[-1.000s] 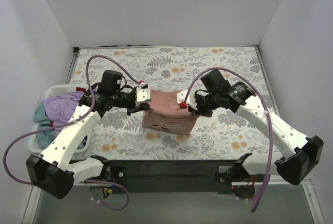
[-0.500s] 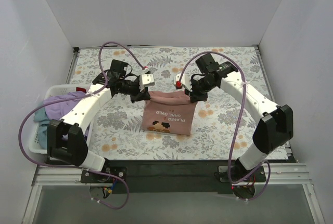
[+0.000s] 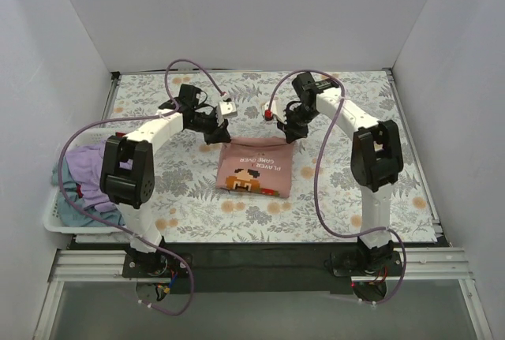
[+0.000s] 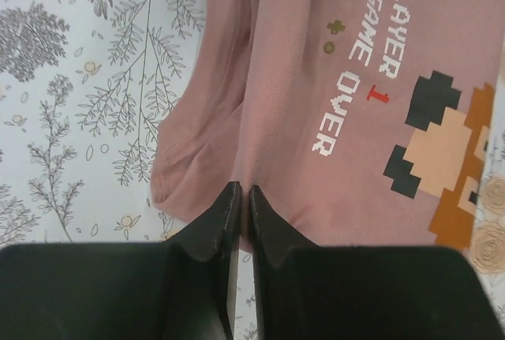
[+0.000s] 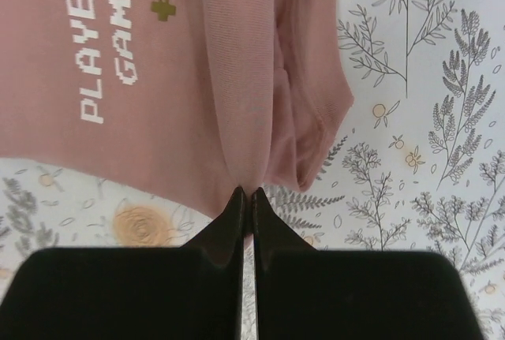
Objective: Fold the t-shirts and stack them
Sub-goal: Fold the tshirt
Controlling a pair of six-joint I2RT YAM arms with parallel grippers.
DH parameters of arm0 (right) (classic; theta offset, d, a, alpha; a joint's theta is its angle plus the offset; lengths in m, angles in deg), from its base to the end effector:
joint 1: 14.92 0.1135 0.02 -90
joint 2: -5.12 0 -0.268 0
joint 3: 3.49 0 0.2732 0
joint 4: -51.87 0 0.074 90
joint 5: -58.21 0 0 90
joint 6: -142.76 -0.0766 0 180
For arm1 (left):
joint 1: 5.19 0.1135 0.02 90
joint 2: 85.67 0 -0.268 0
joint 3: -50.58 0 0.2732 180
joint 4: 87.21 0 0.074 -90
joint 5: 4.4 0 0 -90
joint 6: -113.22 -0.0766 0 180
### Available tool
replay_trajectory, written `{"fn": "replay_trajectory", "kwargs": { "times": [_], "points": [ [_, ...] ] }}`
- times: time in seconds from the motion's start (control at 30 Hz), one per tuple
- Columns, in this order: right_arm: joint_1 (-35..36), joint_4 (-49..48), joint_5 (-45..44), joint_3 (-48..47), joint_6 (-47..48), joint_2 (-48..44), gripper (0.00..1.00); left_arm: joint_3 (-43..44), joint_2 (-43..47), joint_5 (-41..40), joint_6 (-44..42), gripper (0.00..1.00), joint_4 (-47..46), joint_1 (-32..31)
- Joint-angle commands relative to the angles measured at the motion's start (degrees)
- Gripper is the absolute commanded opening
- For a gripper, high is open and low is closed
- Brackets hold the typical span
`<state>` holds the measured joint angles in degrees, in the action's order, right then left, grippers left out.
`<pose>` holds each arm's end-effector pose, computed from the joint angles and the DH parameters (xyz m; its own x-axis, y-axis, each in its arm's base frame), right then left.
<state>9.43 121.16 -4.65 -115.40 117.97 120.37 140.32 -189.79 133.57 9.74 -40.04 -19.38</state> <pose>0.3951 0.2172 0.2043 0.0812 -0.8500 -0.5204 -0.9952 -0.0409 -0.0885 0.3833 -0.1556 0.1954 -0.7107 0.3407 -0.6155 0.6919 0.4966 -0.5240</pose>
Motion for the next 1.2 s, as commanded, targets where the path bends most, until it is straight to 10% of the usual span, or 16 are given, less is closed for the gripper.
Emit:
{"fn": "replay_trajectory", "kwargs": {
  "times": [0.0,0.3,0.87,1.17],
  "points": [
    [-2.12,0.71,-0.51,-5.45,2.55,5.59,0.01,2.39,-2.66,-0.94,2.31,0.0,-6.51,0.75],
    [-2.47,-1.75,-0.77,-8.28,-0.17,15.28,0.01,2.31,-11.46,-4.46,5.12,0.0,-11.72,0.66],
    [3.76,-1.32,7.23,12.39,-10.54,-8.8,0.01,-19.75,16.74,1.43,5.65,0.0,-11.1,-0.22],
    [3.68,-1.4,4.86,7.99,-10.37,0.85,0.01,-18.09,8.6,-2.35,3.37,0.0,-12.24,1.36]
  ]
}}
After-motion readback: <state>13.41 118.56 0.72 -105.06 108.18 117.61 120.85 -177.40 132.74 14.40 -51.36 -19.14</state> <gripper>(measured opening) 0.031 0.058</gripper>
